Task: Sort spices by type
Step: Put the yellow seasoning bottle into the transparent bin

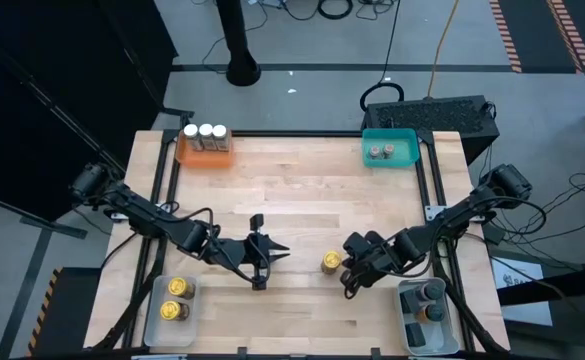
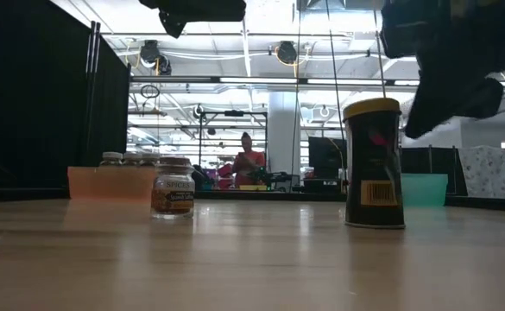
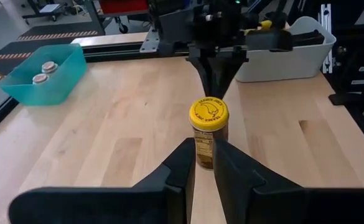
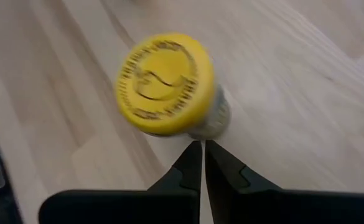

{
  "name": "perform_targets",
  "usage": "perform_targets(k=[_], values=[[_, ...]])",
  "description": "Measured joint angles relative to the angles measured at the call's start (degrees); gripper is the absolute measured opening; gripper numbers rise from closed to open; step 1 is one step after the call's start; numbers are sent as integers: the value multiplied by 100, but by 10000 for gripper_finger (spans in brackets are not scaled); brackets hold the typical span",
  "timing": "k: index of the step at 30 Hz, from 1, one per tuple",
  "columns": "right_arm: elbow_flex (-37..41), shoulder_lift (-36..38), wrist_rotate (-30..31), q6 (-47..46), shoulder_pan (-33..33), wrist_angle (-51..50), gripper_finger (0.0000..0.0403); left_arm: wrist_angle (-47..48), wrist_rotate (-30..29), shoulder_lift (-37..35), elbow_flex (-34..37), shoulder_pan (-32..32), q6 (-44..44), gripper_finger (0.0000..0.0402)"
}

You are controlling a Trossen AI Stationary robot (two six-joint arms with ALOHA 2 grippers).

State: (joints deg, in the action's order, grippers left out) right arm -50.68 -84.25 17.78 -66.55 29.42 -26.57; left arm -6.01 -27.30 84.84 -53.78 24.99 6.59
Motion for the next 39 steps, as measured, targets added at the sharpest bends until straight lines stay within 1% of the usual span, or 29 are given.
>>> perform_targets(k=[4,8,11,14,18,22,26,31,34,39], values=[[0,20,-9,-260,71,-453,1,-275,216,146,0,0,-261,63],[-49,175,-1,-514,176,-1010,1,-1143,744,446,0,-18,-639,63],[-190,341,7,-477,237,-1339,1,-1625,1054,725,-11,-91,-867,69],[-321,507,97,-130,259,-1441,1,-1758,1099,1000,-176,-198,-1062,95],[-413,731,593,540,257,-1419,1,-2060,1166,1380,-395,-359,-1197,153],[-413,1028,906,1004,213,-1424,1,-2071,1532,1671,-666,-583,-1149,210],[-414,1334,1308,1351,185,-1423,1,-2061,2058,2025,-931,-769,-1114,248],[-413,1602,1656,1494,163,-1420,0,-2053,2269,2423,-1260,-974,-854,270],[-415,1639,1788,1522,163,-1414,0,-2033,2402,2571,-1368,-1062,-841,272],[-413,1625,1866,1509,163,-1392,0,-2028,2425,2637,-1384,-1217,-630,273]])
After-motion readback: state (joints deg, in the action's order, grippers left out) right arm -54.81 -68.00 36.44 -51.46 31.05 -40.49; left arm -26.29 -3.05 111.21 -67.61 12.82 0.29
